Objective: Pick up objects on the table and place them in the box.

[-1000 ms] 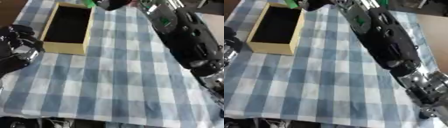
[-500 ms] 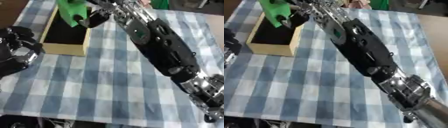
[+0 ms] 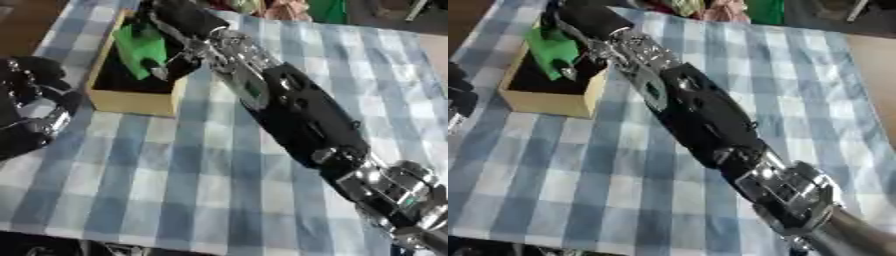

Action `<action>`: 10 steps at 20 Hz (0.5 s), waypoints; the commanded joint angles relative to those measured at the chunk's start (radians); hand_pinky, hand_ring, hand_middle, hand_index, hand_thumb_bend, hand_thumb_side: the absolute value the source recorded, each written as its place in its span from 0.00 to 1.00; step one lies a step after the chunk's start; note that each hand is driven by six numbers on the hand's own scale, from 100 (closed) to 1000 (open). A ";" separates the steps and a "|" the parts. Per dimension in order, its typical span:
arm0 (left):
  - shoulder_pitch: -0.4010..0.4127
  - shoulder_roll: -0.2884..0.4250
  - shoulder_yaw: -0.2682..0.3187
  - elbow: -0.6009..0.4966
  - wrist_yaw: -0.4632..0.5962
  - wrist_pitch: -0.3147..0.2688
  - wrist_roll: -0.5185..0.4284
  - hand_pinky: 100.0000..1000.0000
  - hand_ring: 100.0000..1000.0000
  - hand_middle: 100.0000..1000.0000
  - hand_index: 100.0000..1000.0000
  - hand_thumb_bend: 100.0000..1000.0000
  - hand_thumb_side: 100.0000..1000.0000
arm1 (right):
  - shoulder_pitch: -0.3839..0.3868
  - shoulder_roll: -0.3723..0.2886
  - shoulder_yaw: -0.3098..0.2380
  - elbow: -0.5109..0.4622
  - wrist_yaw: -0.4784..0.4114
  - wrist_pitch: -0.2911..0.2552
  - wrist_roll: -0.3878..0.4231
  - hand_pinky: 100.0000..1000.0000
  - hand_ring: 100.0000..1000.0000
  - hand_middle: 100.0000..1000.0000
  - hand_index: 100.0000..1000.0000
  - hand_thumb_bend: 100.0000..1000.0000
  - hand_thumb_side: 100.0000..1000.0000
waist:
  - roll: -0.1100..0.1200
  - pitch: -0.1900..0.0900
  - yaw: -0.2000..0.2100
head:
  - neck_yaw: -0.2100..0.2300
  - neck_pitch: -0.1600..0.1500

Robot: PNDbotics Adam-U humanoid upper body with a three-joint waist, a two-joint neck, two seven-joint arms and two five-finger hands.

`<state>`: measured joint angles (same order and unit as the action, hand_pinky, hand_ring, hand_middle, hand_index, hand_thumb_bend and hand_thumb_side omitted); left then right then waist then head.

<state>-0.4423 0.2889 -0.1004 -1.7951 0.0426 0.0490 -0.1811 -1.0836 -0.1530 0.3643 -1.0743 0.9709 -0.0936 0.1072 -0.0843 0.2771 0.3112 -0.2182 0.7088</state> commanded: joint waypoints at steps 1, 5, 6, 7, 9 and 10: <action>-0.016 0.002 0.000 -0.021 0.003 -0.001 -0.006 0.51 0.58 0.55 0.66 0.32 0.00 | -0.018 -0.002 -0.021 0.018 0.056 0.041 -0.052 0.60 0.67 0.50 0.61 0.24 0.00 | 0.011 -0.017 0.003 | -0.005 -0.014; -0.015 0.002 0.000 -0.020 0.003 0.000 -0.006 0.51 0.58 0.55 0.65 0.32 0.00 | -0.015 0.002 -0.026 0.034 0.104 0.091 -0.086 0.66 0.77 0.75 0.83 0.32 0.00 | 0.010 -0.018 0.000 | -0.003 -0.015; -0.014 0.002 -0.001 -0.019 0.003 0.000 -0.006 0.51 0.57 0.55 0.65 0.32 0.00 | -0.015 0.002 -0.026 0.035 0.108 0.097 -0.085 0.70 0.81 0.83 0.90 0.39 0.00 | 0.009 -0.019 -0.001 | -0.002 -0.015; -0.013 0.002 -0.001 -0.019 0.002 0.000 -0.006 0.51 0.57 0.55 0.65 0.32 0.00 | -0.015 0.002 -0.026 0.035 0.111 0.101 -0.084 0.72 0.82 0.86 0.92 0.42 0.00 | 0.009 -0.019 -0.002 | -0.001 -0.014; -0.012 0.002 -0.002 -0.018 0.002 0.000 -0.006 0.51 0.57 0.55 0.65 0.32 0.00 | -0.015 0.000 -0.026 0.031 0.113 0.106 -0.078 0.73 0.85 0.92 0.95 0.49 0.05 | 0.008 -0.021 -0.003 | 0.000 -0.014; -0.012 0.002 -0.001 -0.018 0.002 0.000 -0.006 0.51 0.57 0.55 0.65 0.32 0.00 | -0.015 -0.002 -0.026 0.026 0.113 0.111 -0.080 0.74 0.85 0.93 0.96 0.52 0.07 | 0.008 -0.021 -0.003 | 0.000 -0.014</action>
<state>-0.4425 0.2815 -0.1007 -1.7951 0.0428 0.0510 -0.1860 -1.0814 -0.1455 0.3456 -1.0330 1.0743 0.0104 0.0280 -0.0849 0.2769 0.3083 -0.2208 0.7085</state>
